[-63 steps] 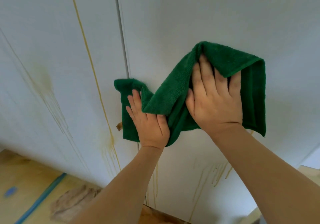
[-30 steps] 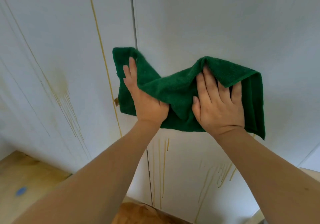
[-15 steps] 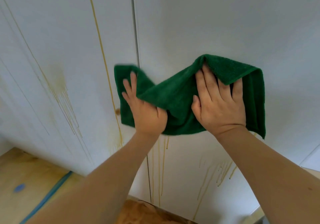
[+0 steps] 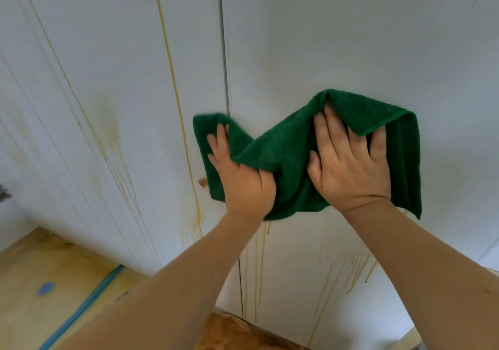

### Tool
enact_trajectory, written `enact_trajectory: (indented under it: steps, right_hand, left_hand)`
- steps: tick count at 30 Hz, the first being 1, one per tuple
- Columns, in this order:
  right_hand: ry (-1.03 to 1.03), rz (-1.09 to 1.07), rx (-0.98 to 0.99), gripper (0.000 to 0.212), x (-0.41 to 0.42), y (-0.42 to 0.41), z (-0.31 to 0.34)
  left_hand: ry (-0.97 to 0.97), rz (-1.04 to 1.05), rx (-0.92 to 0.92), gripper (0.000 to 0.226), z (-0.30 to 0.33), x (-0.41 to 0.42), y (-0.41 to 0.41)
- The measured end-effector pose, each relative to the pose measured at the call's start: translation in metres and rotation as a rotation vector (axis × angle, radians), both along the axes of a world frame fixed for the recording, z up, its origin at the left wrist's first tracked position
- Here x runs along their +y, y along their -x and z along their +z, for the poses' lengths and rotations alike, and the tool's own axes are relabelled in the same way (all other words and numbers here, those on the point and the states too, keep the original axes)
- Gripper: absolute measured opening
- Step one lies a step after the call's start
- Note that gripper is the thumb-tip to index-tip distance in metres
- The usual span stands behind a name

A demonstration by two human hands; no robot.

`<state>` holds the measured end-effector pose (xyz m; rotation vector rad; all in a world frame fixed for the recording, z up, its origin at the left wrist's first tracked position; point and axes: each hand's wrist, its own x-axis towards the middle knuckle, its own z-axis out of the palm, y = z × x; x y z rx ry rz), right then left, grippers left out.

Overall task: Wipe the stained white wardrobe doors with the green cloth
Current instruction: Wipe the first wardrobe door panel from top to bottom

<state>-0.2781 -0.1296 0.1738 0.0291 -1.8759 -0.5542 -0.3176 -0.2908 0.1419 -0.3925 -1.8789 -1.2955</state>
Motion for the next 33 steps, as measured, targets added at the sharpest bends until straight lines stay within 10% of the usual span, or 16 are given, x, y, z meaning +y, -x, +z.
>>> enact_trajectory:
  steps: [4,11,19,26,33]
  right_hand:
    - [-0.005,-0.008,-0.004,0.059,0.001,0.000,0.000]
    - [-0.017,-0.002,0.007,0.056,0.003,0.001,-0.001]
    - [-0.010,0.014,-0.009,0.057,0.002,-0.003,0.002]
    - [-0.140,0.049,-0.065,0.054,0.055,-0.033,0.004]
    - [-0.109,0.026,-0.073,0.055,0.110,-0.069,0.009]
  left_hand:
    - [0.036,0.039,0.119,0.072,0.017,-0.003,0.016]
    - [0.100,0.086,-0.207,0.060,-0.082,0.008,-0.001]
    - [0.194,0.186,0.168,0.070,0.044,0.002,0.038]
    - [0.029,0.225,-0.171,0.077,0.022,0.054,0.007]
    - [-0.004,0.164,0.073,0.056,0.023,0.087,-0.026]
